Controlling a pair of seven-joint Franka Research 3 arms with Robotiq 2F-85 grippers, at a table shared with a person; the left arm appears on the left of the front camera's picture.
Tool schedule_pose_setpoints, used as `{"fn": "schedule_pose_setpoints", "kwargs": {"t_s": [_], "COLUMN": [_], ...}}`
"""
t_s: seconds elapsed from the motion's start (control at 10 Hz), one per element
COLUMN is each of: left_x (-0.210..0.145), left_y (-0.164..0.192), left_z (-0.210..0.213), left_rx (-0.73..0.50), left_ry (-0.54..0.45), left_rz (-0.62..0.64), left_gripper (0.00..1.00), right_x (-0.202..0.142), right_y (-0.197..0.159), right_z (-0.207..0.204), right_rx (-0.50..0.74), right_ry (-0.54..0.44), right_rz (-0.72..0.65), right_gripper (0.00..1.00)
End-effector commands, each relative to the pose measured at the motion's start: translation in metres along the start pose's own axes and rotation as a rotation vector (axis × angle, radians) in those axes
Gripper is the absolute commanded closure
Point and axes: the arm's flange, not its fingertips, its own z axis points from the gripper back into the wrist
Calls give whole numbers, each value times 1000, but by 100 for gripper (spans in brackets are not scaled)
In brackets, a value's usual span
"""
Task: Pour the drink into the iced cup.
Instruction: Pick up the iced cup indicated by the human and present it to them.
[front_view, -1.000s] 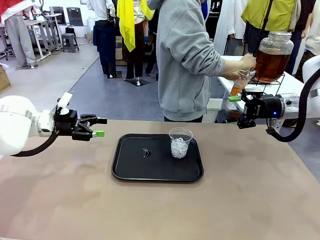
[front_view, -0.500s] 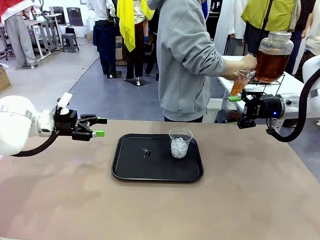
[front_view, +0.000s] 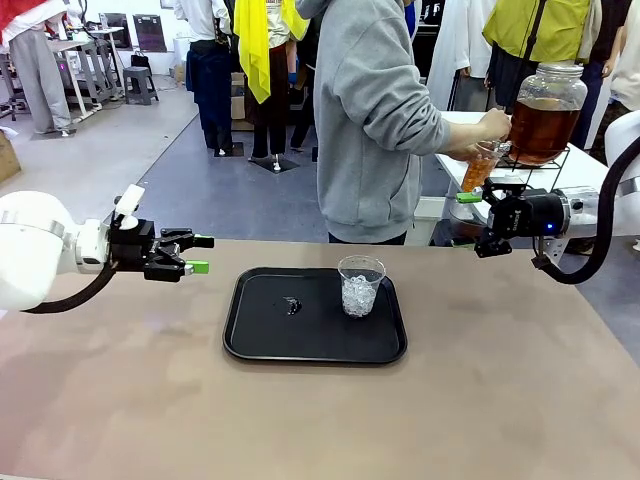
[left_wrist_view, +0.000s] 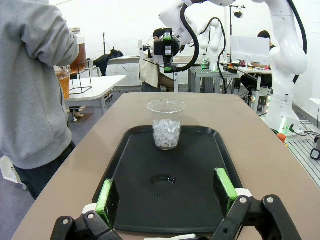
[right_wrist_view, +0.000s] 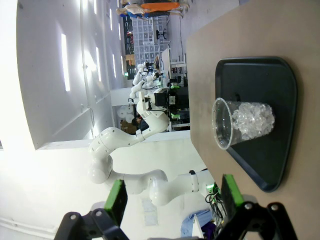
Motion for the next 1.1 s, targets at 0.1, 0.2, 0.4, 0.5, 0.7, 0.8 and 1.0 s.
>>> {"fn": "schedule_pose_setpoints", "kwargs": {"t_s": [0.1, 0.2, 0.4, 0.5, 0.7, 0.8, 1.0], "left_x": [2, 2, 2, 2, 2, 2, 2], "left_y": [1, 1, 1, 1, 1, 1, 1], "left_z": [-1, -1, -1, -1, -1, -1, -1], "left_rx": [-1, -1, -1, -1, -1, -1, -1], "left_ry": [1, 1, 1, 1, 1, 1, 1], "left_rz": [2, 2, 2, 2, 2, 2, 2], "left_gripper": [0, 0, 0, 0, 0, 0, 0], "right_x": [0, 0, 0, 0, 0, 0, 0], "right_y": [1, 1, 1, 1, 1, 1, 1], "right_z": [0, 0, 0, 0, 0, 0, 0], "right_rx": [-5, -5, -5, -5, -5, -5, -5], "right_ry": [-5, -5, -5, -5, -5, -5, -5], "right_rz": [3, 3, 3, 3, 3, 3, 3], "right_gripper": [0, 0, 0, 0, 0, 0, 0]}}
